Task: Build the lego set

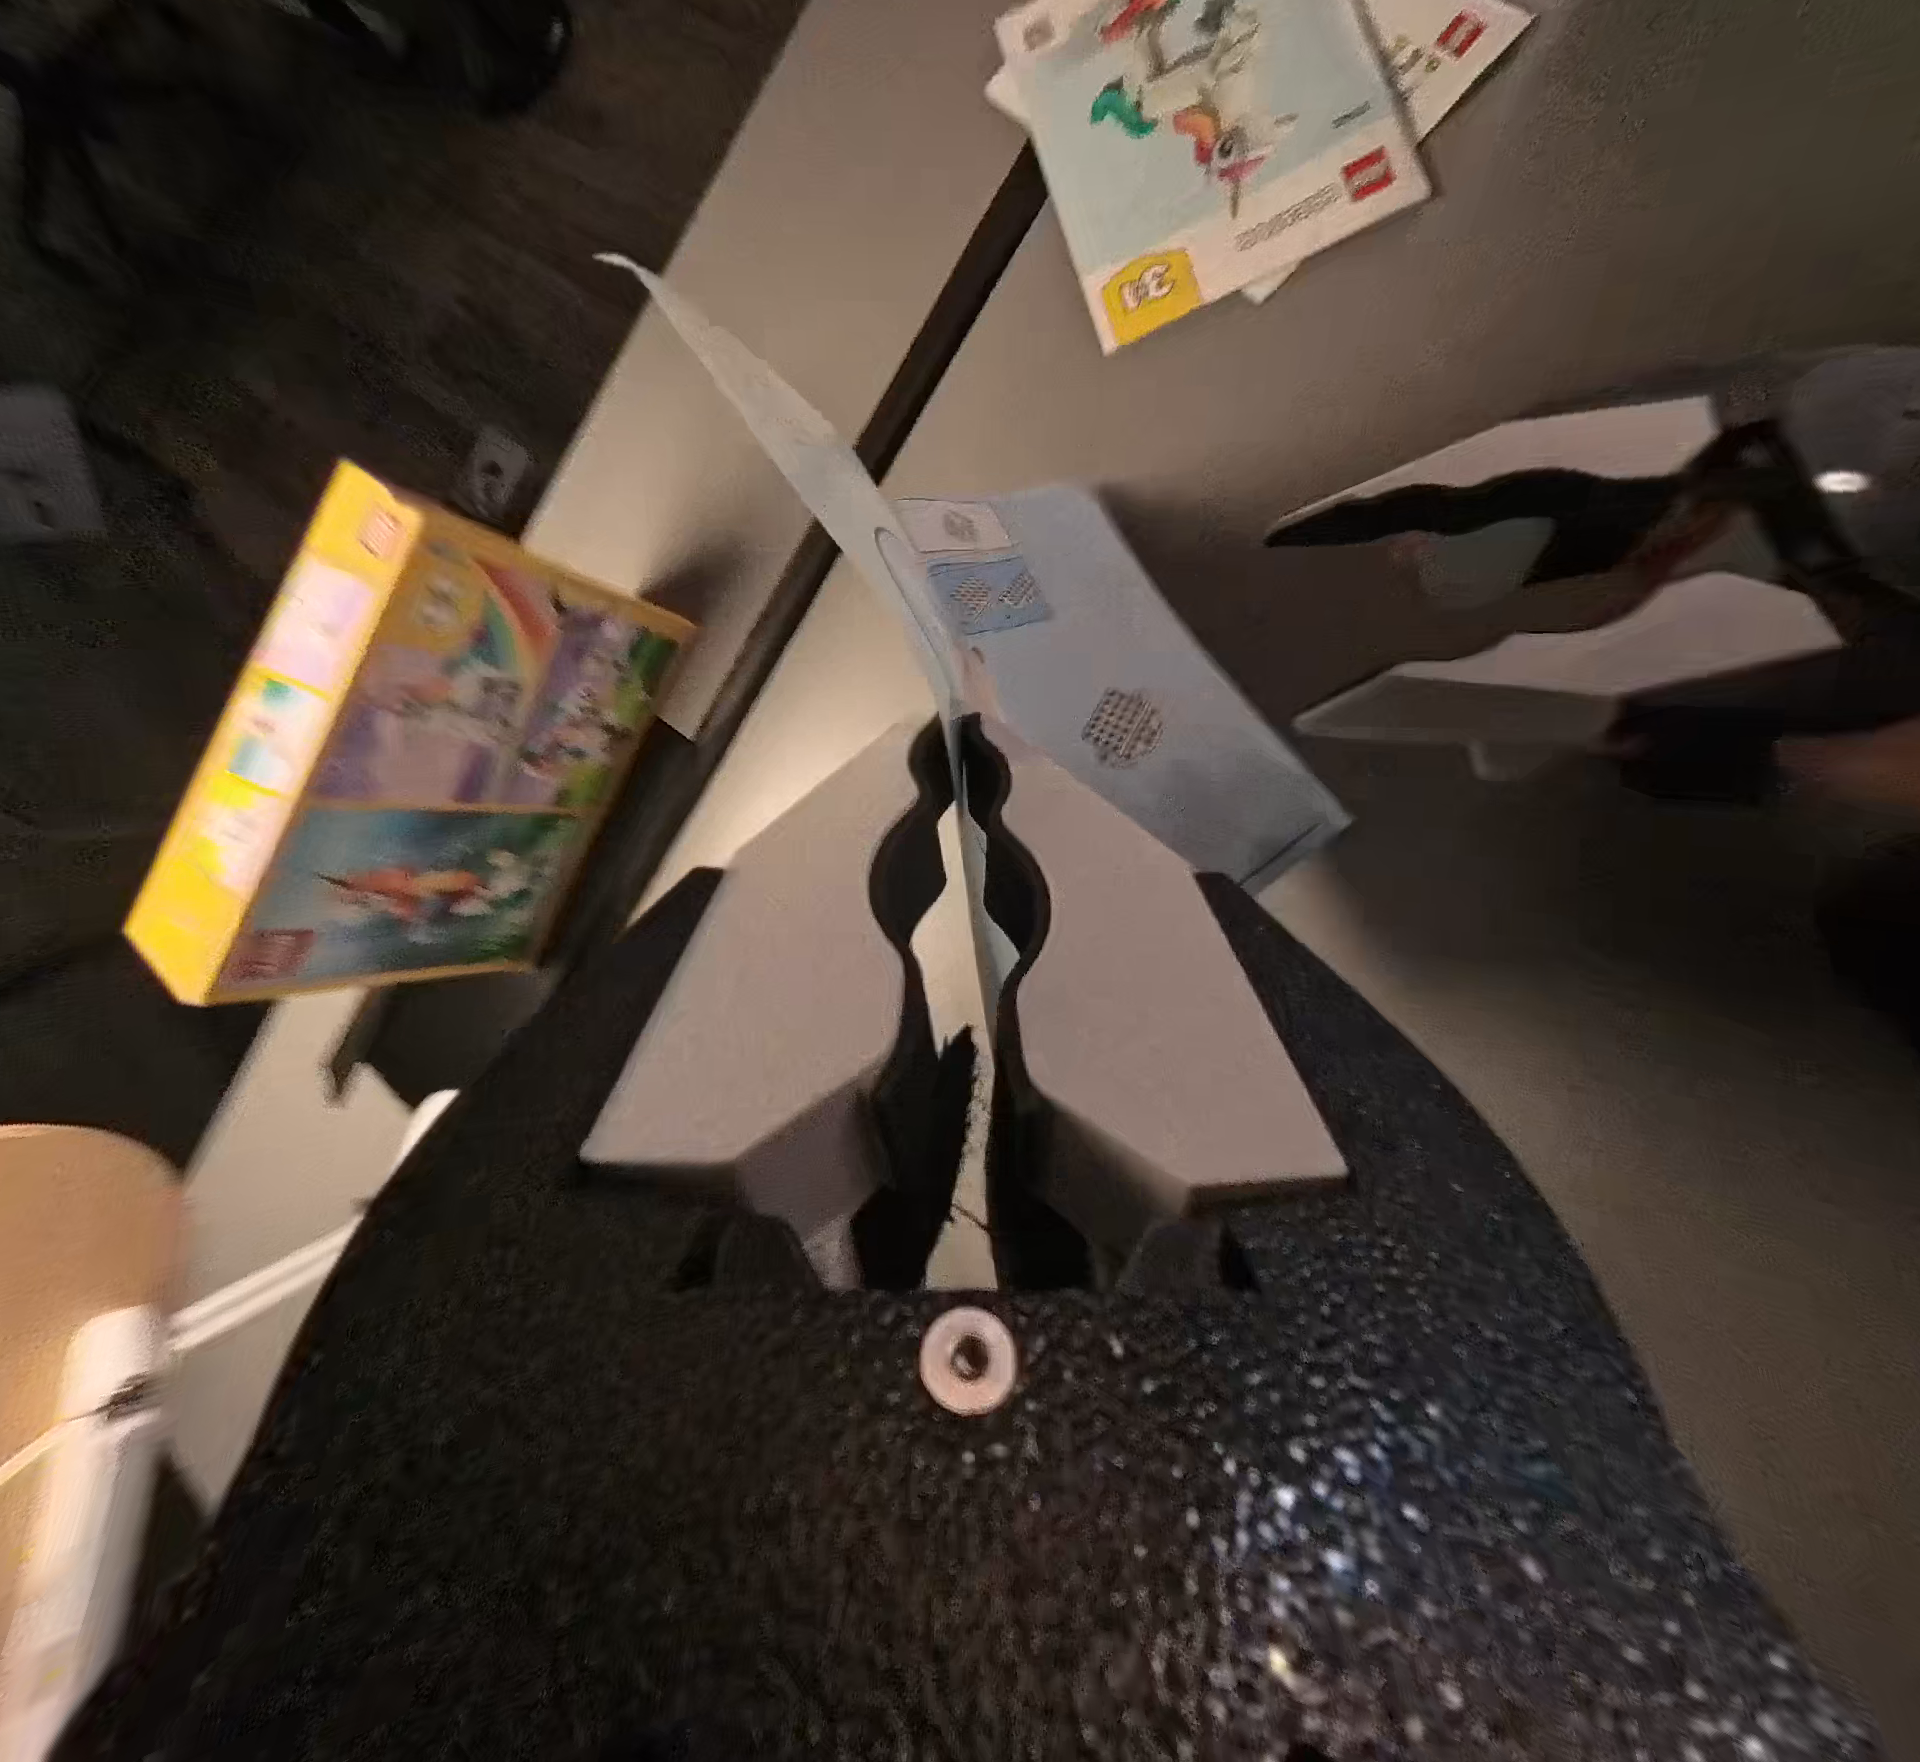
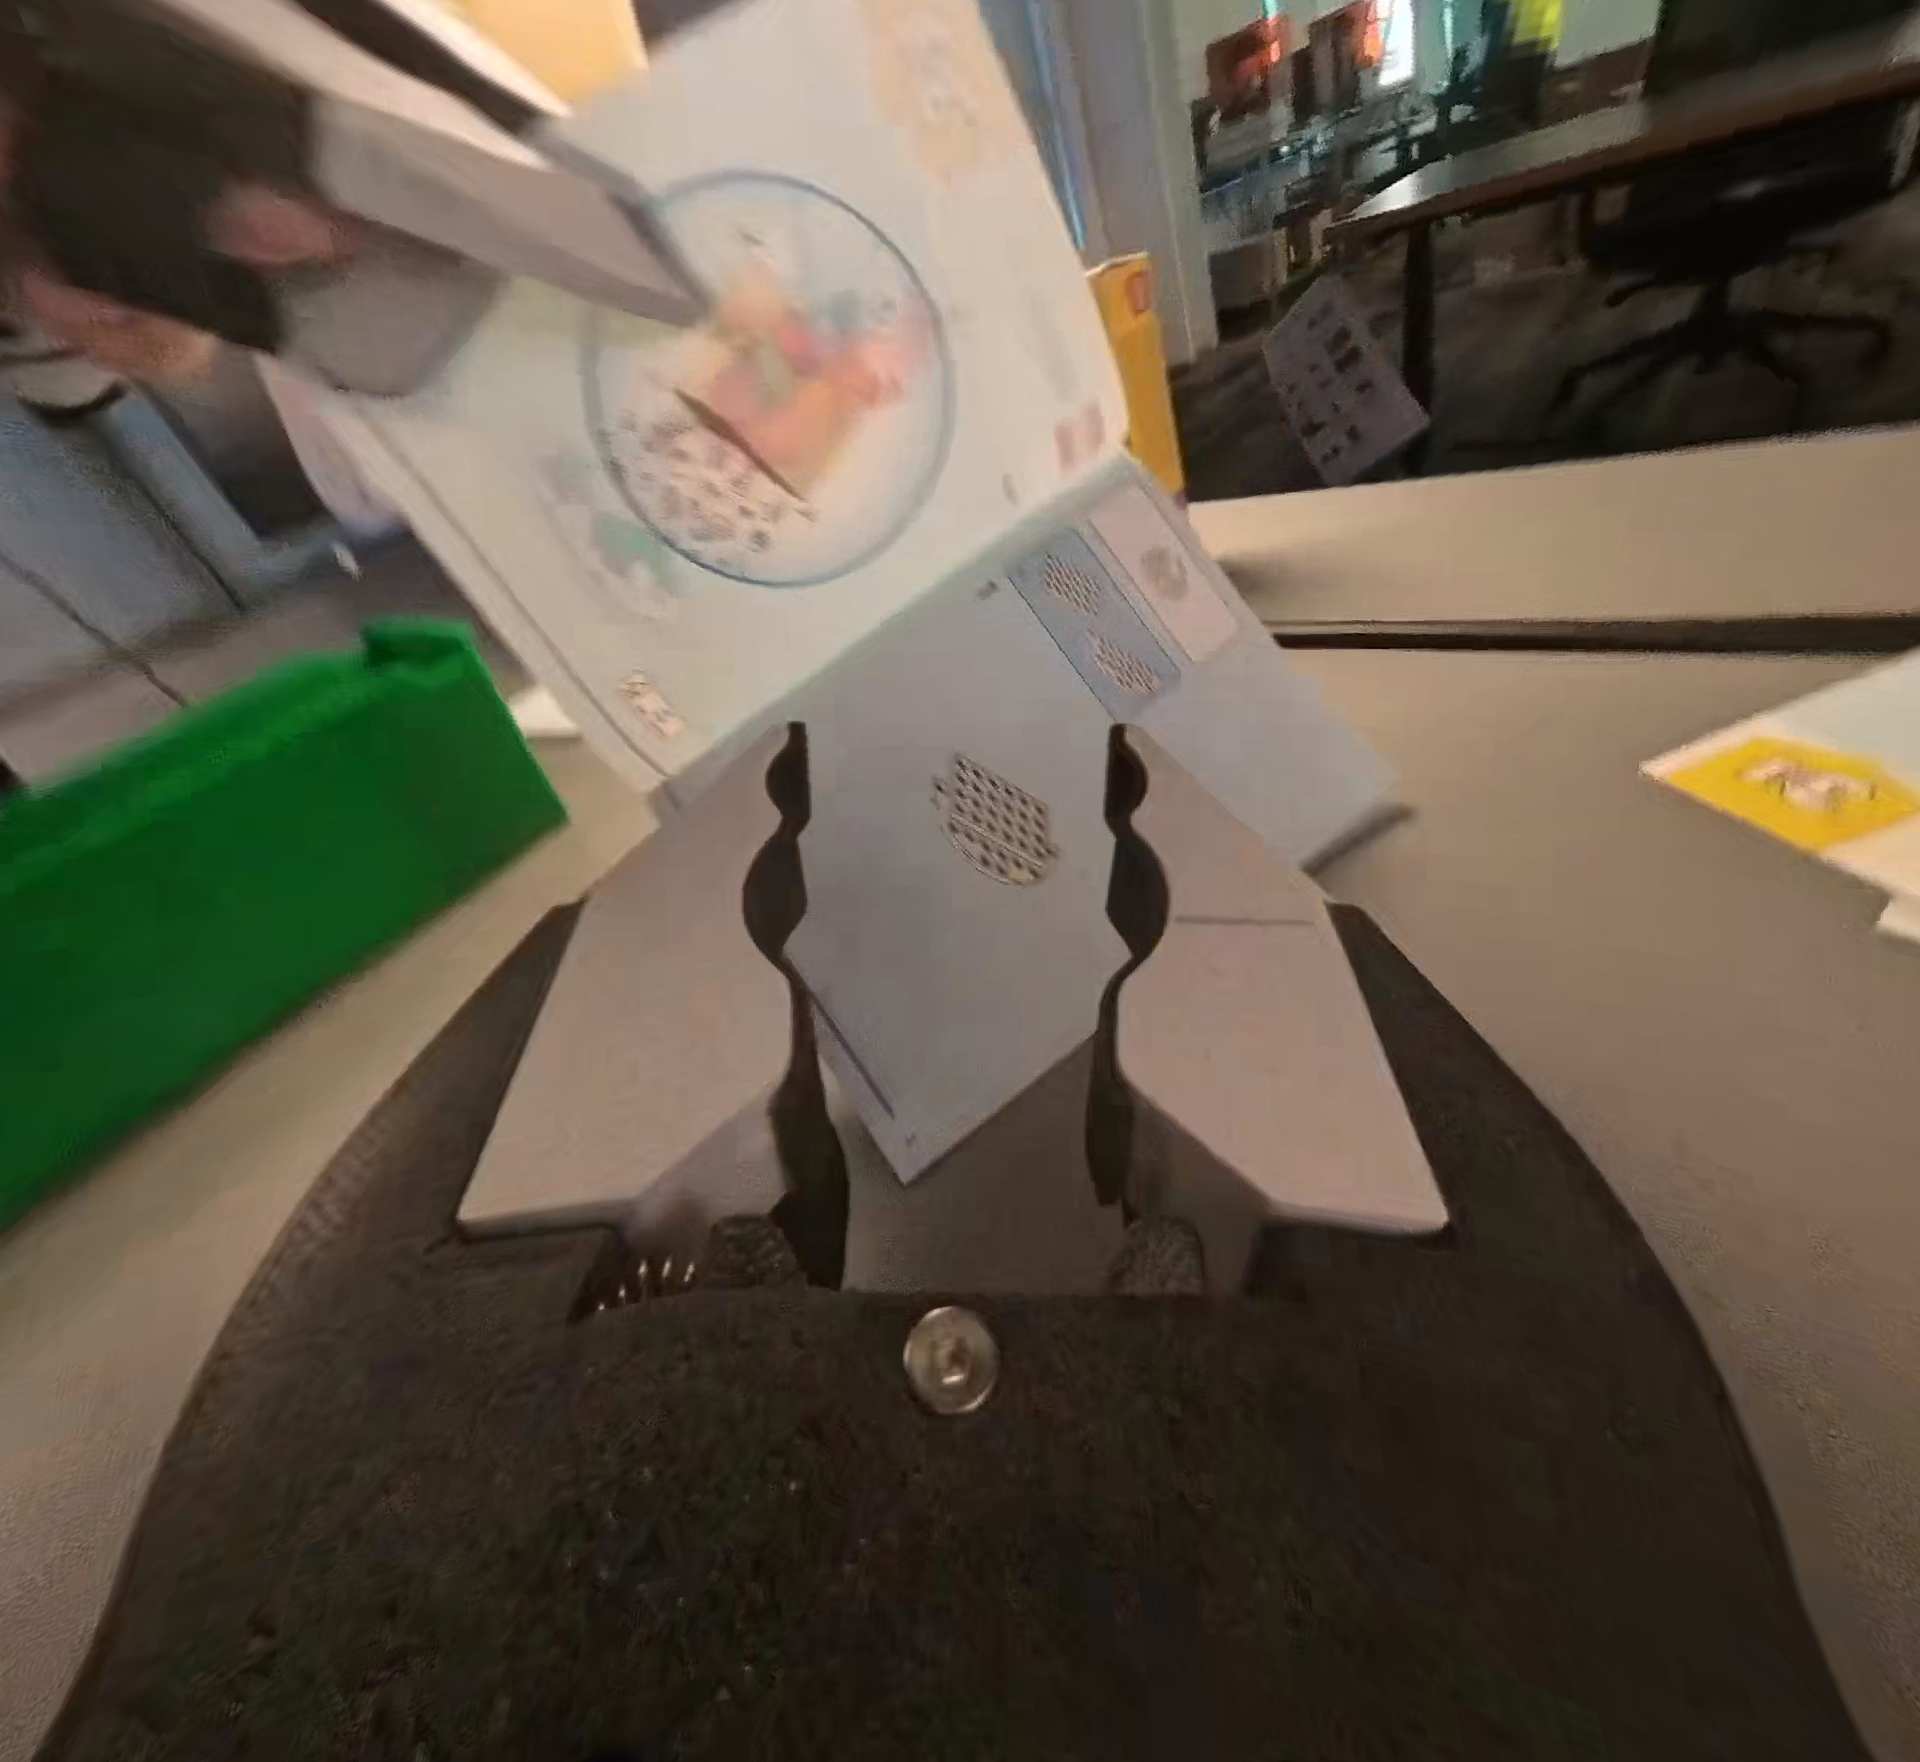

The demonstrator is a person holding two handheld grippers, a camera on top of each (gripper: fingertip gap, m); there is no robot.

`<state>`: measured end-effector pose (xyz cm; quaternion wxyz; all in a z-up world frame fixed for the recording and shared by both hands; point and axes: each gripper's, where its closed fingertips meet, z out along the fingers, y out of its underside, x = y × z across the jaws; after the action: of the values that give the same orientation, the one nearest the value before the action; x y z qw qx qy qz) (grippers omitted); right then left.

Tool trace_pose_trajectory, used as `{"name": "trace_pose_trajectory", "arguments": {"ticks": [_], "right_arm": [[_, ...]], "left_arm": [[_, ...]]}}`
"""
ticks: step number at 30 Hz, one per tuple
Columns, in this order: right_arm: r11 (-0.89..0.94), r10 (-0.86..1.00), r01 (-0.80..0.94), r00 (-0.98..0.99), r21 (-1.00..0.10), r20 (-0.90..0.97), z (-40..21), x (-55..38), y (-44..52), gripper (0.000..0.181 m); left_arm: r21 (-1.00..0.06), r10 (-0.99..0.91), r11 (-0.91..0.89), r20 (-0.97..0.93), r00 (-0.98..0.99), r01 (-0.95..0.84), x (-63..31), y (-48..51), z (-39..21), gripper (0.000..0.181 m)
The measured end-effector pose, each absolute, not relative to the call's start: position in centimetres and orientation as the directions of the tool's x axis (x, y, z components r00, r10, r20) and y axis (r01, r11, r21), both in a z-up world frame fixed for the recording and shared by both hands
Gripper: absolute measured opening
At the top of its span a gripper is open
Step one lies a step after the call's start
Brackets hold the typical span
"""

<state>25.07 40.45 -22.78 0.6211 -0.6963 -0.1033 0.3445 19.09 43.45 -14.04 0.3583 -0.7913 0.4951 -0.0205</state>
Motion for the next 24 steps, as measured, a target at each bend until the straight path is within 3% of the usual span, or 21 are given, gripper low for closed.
{"name": "trace_pose_trajectory", "arguments": {"ticks": [4,8,12,15,16,19,20,23,24], "right_arm": [[-0.267,0.515,-0.470,0.668,-0.841,-0.537,-22.7,26.0,41.2,0.062],[-0.308,0.540,-0.565,0.559,-0.765,-0.630,-21.8,25.1,41.2,0.085],[-0.464,0.629,-0.725,0.135,-0.509,-0.765,-19.3,23.6,39.6,0.093],[-0.508,0.709,-0.772,-0.125,-0.381,-0.694,-16.3,23.6,37.5,0.081],[-0.495,0.734,-0.771,-0.125,-0.401,-0.667,-15.7,23.5,37.0,0.077],[-0.388,0.823,-0.727,0.004,-0.567,-0.568,-14.4,22.2,35.3,0.012],[-0.349,0.840,-0.704,0.057,-0.618,-0.540,-13.9,21.7,35.0,0.000],[-0.262,0.857,-0.566,0.236,-0.782,-0.458,-11.8,19.9,33.8,0.000],[-0.217,0.860,-0.504,0.307,-0.836,-0.409,-10.9,19.0,33.4,0.000]], "left_arm": [[-0.581,-0.808,-0.149,-0.395,0.437,-0.800,21.6,41.3,-8.0,0.000],[-0.593,-0.792,-0.050,-0.467,0.394,-0.803,23.4,39.4,-3.2,0.000],[-0.623,-0.778,0.002,-0.492,0.390,-0.782,23.7,37.8,-0.2,0.000],[-0.662,-0.761,0.022,-0.497,0.416,-0.749,22.7,36.9,1.0,0.000],[-0.675,-0.754,0.026,-0.497,0.429,-0.737,22.0,36.7,1.2,0.000],[-0.728,-0.733,0.019,-0.476,0.486,-0.685,19.0,36.1,1.2,0.000],[-0.752,-0.708,0.019,-0.475,0.522,-0.659,17.4,36.1,1.3,0.000],[-0.816,-0.586,0.016,-0.476,0.656,-0.577,10.3,36.0,1.4,0.004],[-0.827,-0.551,0.000,-0.469,0.690,-0.562,7.6,35.7,1.0,0.016]]}}
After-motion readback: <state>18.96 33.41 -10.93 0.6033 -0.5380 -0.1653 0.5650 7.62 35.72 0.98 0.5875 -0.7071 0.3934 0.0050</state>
